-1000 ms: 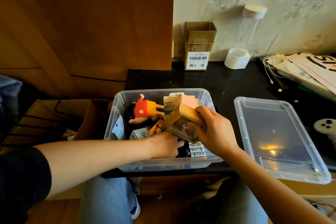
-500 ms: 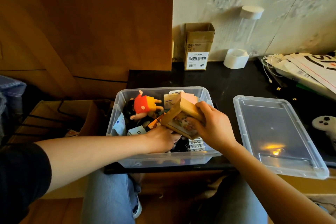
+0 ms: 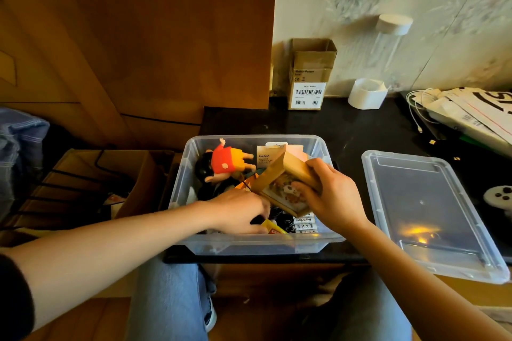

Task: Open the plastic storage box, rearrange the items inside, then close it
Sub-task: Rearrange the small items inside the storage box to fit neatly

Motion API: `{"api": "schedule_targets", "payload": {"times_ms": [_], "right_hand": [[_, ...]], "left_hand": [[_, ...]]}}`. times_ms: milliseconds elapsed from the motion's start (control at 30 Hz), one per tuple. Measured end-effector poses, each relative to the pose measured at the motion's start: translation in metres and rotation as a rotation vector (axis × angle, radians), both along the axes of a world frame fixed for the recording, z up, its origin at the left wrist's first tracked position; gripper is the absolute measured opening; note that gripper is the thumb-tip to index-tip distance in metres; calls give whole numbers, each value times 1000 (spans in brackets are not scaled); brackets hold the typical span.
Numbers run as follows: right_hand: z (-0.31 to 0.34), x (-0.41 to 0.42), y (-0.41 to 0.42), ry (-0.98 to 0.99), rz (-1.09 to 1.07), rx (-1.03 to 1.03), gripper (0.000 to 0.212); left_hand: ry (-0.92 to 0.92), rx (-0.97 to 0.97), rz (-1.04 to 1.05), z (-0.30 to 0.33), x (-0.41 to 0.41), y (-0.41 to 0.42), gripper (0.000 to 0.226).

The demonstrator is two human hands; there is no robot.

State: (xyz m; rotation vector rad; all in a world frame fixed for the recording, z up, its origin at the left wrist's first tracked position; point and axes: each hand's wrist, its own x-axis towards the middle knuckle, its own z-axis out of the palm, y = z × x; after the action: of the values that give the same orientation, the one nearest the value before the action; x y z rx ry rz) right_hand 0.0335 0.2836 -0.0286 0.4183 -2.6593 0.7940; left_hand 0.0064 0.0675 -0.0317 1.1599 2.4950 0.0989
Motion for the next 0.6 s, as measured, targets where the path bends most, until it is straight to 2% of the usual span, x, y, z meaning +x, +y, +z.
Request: {"api": "schedule_targets", "payload": {"times_ms": [100, 200, 300, 433, 600], "right_hand": [[-2, 0, 1, -6, 4, 6, 35], [-3, 0, 3, -45, 5, -63, 36], [4, -2, 3, -136, 35, -218, 31], [12, -5, 0, -314, 146, -413, 34], [11, -4, -1, -436, 256, -180, 26]], "left_hand": [[18, 84, 78, 12, 0, -11, 35], [64, 87, 172, 19, 1, -36, 33], [102, 84, 323, 21, 3, -65, 35], [226, 131, 456, 19, 10, -84, 40], [361, 109, 487, 10, 15, -76, 39]]}}
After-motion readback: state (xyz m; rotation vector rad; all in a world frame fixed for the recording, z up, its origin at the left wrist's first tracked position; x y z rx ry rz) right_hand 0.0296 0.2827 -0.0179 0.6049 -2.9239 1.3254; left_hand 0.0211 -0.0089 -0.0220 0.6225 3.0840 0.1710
